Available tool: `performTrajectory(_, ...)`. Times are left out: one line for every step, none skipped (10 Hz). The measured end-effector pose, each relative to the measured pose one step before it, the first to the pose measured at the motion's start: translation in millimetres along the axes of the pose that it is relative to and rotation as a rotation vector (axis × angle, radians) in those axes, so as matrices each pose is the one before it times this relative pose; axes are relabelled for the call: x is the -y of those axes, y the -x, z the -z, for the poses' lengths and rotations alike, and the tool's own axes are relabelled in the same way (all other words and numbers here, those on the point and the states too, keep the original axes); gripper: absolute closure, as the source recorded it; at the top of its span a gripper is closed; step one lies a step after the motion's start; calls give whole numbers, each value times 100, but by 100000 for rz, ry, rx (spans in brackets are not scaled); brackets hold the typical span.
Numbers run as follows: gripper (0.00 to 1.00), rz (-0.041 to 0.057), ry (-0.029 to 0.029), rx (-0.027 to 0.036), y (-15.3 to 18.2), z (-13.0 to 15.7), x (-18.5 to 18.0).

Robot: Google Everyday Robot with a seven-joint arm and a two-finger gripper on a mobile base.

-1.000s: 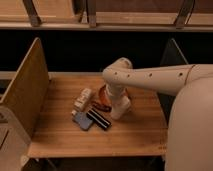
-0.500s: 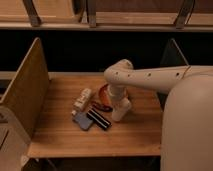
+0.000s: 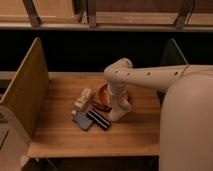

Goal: Pick up the ceramic cup

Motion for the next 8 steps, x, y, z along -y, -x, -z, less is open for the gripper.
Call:
performTrajectory(29,81,-215,-66,2,12,64)
performTrajectory(29,-3,238,232,92,40,-62)
performTrajectory(29,26,318,251,87,37,-107)
performTrajectory(29,28,543,398,116,-1,-146)
performTrajectory(29,-110,594,483,129,24,-111)
performTrajectory(29,-96,853,821,232,93,-169)
performTrajectory(29,82,567,659,196,86,-133)
performTrajectory(29,246,859,1466,411,316,-220)
